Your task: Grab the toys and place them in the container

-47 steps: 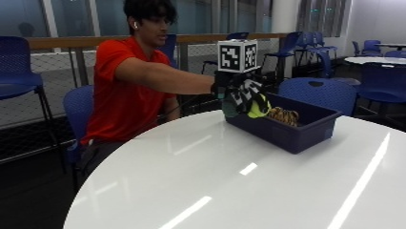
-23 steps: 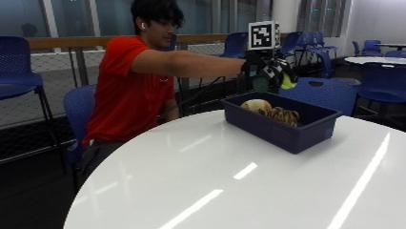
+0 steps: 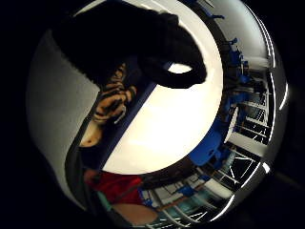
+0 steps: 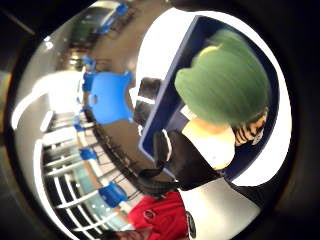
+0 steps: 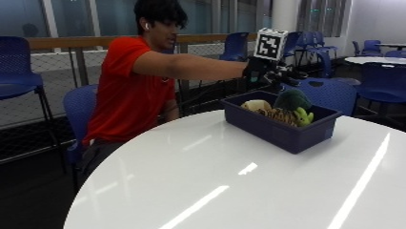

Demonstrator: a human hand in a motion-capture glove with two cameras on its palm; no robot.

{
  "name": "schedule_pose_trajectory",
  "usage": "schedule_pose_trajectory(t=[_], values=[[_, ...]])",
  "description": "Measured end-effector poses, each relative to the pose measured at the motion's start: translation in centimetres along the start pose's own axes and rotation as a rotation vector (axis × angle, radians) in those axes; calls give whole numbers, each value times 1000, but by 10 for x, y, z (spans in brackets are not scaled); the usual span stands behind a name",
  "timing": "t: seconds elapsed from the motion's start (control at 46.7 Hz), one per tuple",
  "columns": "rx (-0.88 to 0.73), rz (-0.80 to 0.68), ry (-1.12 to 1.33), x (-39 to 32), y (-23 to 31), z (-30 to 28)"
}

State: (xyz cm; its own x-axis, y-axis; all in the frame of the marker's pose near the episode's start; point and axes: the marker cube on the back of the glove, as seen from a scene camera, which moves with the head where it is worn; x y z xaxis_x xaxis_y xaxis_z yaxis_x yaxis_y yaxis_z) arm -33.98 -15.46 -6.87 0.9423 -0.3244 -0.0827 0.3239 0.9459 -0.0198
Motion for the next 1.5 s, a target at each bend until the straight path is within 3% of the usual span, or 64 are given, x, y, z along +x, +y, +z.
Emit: schedule_pose_trajectory(t=[0.278,0.642,1.499], values=[[65,64,-20,82,58,22],[63,314,-59,210,141,75],[178,371,-38,285,261,34]])
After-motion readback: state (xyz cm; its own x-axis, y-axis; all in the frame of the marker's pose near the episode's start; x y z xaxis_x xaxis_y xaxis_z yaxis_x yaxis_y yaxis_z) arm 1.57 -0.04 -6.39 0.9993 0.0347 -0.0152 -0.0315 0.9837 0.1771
